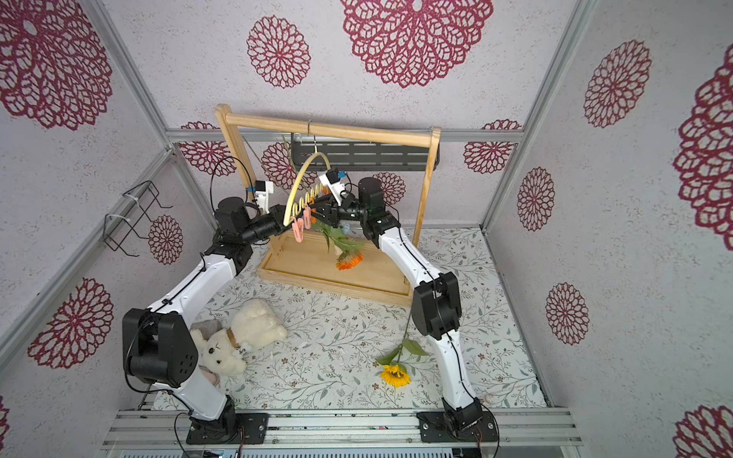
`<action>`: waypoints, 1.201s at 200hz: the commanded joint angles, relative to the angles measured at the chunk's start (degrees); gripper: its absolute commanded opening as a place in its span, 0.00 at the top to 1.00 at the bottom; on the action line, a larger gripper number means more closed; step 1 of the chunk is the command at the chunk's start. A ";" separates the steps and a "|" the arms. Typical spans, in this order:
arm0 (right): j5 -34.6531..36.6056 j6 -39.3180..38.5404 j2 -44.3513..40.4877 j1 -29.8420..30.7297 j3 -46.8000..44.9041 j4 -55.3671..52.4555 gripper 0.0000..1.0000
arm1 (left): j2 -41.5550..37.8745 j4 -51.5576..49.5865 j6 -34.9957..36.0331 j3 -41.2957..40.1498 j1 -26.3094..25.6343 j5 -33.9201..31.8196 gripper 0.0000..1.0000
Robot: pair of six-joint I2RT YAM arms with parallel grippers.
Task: Dry the flowers on a clothes hanger
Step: Clamp the flower onto the hanger.
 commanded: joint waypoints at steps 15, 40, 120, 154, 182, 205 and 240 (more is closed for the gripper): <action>3.78 -0.86 -2.36 -1.09 2.11 -0.98 0.98 | -2.31 2.27 -2.45 -0.22 0.09 0.61 1.00; 3.44 -0.58 -2.36 -1.14 2.15 -0.67 0.98 | -2.86 1.49 -1.43 -0.13 0.16 0.00 1.00; 2.31 -1.28 -2.98 -1.09 1.92 -2.41 0.98 | -3.26 -0.51 0.13 0.30 0.77 -1.72 1.00; 2.34 -1.27 -2.89 -1.10 1.81 -2.51 0.98 | -3.15 2.01 -2.16 -0.35 1.21 -1.65 1.00; 2.32 -1.33 -2.89 -1.16 1.86 -2.67 0.98 | -2.94 3.88 -3.86 -0.85 1.62 -1.46 1.00; 2.30 -1.50 -2.89 -1.09 1.83 -2.94 0.98 | -2.88 4.07 -3.93 -0.67 1.66 -1.55 1.00; 2.28 -1.42 -2.89 -1.09 1.81 -2.75 0.97 | -2.45 4.37 -4.37 -0.47 1.63 -1.37 1.00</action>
